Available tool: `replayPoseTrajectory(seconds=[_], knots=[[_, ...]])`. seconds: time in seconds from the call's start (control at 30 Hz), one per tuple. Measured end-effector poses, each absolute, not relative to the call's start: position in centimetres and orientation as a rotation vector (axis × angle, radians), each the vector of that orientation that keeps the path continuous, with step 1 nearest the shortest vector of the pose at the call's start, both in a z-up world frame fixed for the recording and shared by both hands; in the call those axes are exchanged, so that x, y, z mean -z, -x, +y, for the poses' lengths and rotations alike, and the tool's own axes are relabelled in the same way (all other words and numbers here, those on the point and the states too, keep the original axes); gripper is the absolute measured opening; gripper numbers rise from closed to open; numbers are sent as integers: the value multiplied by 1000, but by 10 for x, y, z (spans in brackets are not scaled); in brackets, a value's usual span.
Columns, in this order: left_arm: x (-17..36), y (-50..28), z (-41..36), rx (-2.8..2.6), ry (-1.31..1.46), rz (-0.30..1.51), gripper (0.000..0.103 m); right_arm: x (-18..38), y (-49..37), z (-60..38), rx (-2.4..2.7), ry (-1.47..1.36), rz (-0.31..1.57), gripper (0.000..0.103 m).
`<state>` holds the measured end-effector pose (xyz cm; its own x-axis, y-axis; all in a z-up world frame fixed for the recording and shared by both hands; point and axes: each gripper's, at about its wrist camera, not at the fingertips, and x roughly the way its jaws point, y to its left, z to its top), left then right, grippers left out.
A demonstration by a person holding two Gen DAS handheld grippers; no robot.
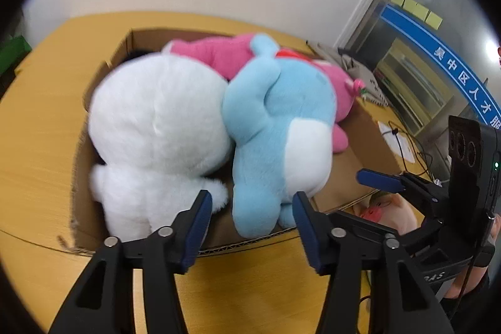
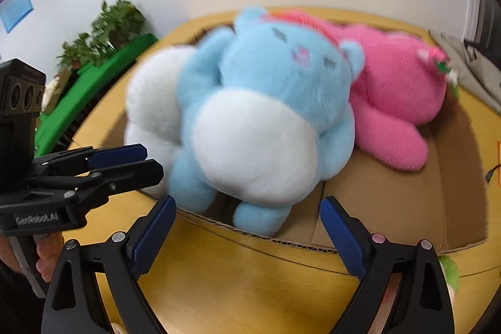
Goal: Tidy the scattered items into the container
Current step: 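Withdraw both grippers and move them to the teal pig plush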
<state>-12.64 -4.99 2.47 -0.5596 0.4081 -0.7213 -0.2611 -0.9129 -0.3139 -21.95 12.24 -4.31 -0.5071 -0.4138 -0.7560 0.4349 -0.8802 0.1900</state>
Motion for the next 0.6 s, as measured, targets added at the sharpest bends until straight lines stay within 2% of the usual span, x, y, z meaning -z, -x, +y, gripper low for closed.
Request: replayPoseTrajectory(seconds=[0.03,0.1,0.17,0.6], knots=[[-33,120,-50,-2495,1173,-230,62,34,214,123,2393,-1143,46,103],[-50,106,-55,-2544,1103,-215,74,17,204,126,2428,-1076,70,103],[-61,96,-55,-2589,1061,-211,78,6,194,134,2459,-1034,85,103],[-71,53,-43,-2697,1058,-170,78,-18,154,184,2586,-974,74,103]])
